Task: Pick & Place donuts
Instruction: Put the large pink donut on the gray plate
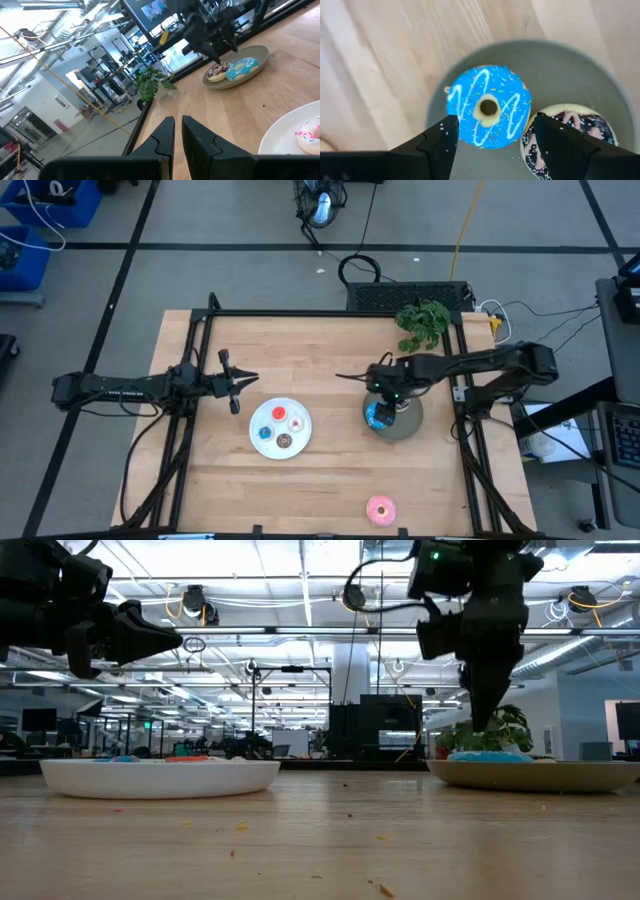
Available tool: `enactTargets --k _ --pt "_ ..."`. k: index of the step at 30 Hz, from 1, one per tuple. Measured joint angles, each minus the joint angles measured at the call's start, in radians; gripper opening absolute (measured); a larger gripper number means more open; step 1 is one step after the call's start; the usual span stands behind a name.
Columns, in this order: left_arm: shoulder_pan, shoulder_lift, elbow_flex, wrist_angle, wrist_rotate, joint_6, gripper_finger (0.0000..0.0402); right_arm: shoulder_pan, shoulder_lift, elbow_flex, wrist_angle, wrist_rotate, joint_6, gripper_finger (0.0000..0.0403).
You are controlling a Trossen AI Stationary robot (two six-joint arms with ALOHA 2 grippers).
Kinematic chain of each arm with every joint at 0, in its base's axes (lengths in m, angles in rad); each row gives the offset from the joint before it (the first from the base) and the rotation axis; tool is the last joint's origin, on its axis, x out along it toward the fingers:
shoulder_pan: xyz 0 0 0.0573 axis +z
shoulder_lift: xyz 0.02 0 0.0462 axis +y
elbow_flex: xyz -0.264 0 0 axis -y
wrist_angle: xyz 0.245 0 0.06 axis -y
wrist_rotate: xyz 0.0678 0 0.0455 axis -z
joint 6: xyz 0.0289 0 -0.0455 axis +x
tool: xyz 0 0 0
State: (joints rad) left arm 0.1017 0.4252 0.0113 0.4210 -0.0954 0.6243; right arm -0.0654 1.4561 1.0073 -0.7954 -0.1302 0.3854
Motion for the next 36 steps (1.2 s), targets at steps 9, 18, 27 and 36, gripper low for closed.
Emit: enactTargets --k 9,18,27,36 --pt "0.001 0.000 0.000 0.000 0.000 0.000 0.0042 0.146 -0.060 0.129 -0.095 0.004 0.121 0.0207" --pt "0.001 0.000 0.000 0.001 0.000 0.000 0.0042 0.390 0.108 0.458 -0.205 0.106 0.202 0.0125" --pt "0.001 0.000 0.000 0.002 0.001 -0.002 0.0042 0.492 0.335 0.789 -0.474 0.097 0.218 0.0007" --pt "0.001 0.000 0.000 0.002 0.001 -0.002 0.0042 0.548 0.490 0.985 -0.537 0.075 0.224 0.0002"
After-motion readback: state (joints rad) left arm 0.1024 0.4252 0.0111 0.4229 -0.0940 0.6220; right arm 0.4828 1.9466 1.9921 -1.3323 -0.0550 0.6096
